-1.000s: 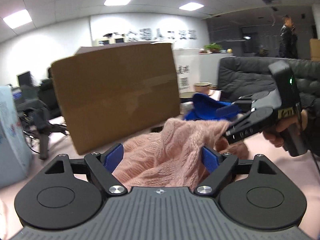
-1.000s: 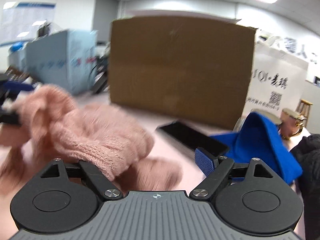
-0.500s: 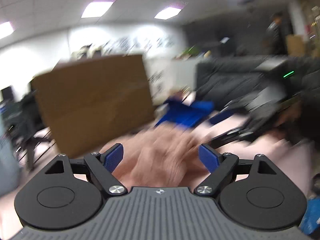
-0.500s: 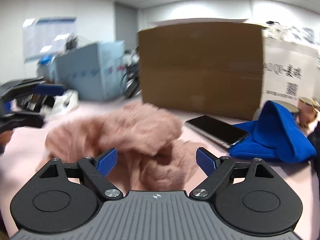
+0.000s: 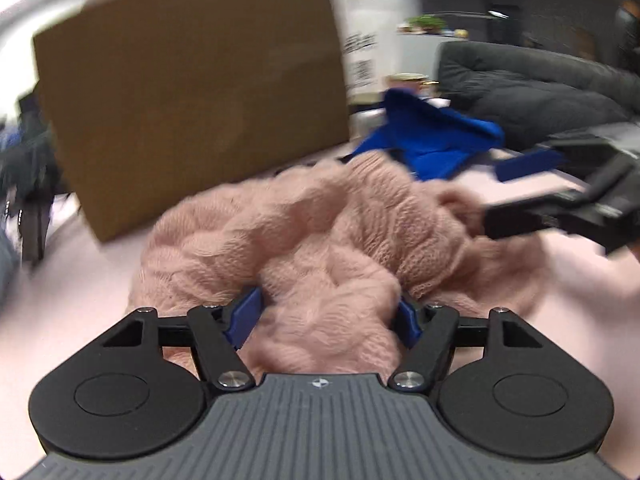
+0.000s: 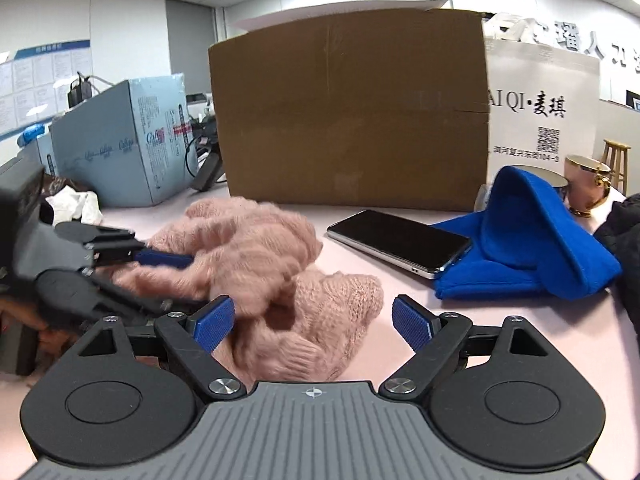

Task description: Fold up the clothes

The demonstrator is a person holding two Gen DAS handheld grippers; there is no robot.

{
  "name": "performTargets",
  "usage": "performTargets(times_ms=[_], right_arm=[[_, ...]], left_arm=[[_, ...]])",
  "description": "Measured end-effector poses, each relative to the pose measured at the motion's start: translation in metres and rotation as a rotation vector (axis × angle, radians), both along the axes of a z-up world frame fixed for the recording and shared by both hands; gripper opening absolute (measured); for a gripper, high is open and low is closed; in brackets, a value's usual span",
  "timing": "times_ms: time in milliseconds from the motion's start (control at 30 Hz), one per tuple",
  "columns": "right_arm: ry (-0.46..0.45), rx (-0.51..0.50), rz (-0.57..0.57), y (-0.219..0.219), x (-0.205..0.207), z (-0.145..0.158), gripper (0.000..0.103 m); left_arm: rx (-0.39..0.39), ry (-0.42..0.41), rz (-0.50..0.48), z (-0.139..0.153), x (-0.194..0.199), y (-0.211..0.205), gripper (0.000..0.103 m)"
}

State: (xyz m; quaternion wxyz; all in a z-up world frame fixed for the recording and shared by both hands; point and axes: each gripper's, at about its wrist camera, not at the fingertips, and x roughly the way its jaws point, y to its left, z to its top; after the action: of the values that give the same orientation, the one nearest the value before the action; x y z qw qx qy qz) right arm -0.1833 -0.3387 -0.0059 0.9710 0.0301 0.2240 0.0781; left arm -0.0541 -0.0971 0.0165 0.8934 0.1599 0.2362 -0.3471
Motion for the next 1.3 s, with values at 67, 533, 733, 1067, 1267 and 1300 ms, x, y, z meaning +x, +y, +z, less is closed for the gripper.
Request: performTargets(times_ms=[67,533,733,1067,1267,1300], right_arm=[[-0.003,-0.003,-0.005,0.004,0.005,0.000,0.085],[-0.185,0.082,-0.154,0.024,0.026,0.015,0.101],[-0.288,0.067,-0.175,0.030,0.033,0.019,0.103],[-0.356,0.019,-0.291,0.023,0.039,0.006,0.103],[-0.401,-0.001,-0.375,0.018,0.036,-0.003,0.103],[-0.405,-0.010,-0.388,0.018,0.035,-0.004,0.103]], left_arm=[[-0.012,-0.013,0.079,0.000,0.015,0.008,0.065],[-0.306,-0.230,0.141,0.050,-0.028,0.061,0.094],[-0.376,-0.306,0.248,0.056,-0.028,0.092,0.095],[-0.401,-0.330,0.473,0.045,-0.014,0.114,0.103],[-0.389,-0.310,0.583,0.033,-0.005,0.129,0.103],[-0.384,-0.308,0.599,0.032,-0.004,0.130,0.103]])
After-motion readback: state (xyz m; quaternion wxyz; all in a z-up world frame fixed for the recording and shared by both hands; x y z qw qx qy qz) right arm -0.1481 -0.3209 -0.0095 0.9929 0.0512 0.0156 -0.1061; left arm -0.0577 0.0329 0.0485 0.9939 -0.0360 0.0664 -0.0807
